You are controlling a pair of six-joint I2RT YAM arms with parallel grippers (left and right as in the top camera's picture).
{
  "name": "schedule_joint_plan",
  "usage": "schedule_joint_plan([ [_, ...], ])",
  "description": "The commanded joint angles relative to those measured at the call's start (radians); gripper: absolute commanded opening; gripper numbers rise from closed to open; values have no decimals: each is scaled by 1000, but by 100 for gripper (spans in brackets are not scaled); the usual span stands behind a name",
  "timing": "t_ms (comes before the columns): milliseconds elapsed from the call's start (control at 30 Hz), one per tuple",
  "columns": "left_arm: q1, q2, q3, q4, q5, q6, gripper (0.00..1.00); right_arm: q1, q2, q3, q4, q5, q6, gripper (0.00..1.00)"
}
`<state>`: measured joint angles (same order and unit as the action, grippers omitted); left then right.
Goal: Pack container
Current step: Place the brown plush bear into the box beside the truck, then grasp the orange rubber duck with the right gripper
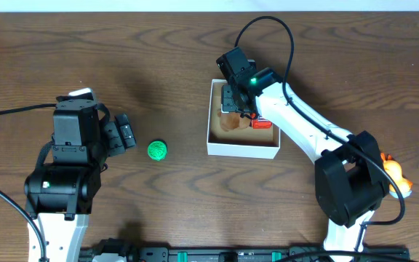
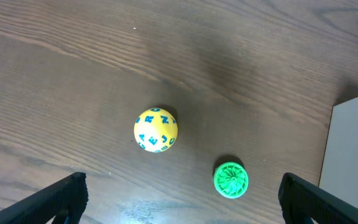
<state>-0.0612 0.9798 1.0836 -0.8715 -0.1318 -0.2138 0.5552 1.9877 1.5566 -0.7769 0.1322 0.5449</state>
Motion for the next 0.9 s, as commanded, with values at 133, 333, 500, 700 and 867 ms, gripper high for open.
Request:
schedule_joint_plan([
  [133, 4, 1, 18, -3, -11, -13, 98, -64, -180, 114, -67, 128, -83, 75],
  [333, 4, 1, 18, -3, -11, -13, 98, -293, -399, 142, -238, 192, -71, 90],
  [500, 4, 1, 18, -3, -11, -13, 98, -607, -462, 142, -451, 105, -99, 96],
  [700, 4, 2, 18, -3, -11, -13, 98, -876, -454, 12, -501, 58, -262, 99],
  [867, 4, 2, 18, -3, -11, -13, 98, -1025, -454, -229, -361, 43, -334, 99],
])
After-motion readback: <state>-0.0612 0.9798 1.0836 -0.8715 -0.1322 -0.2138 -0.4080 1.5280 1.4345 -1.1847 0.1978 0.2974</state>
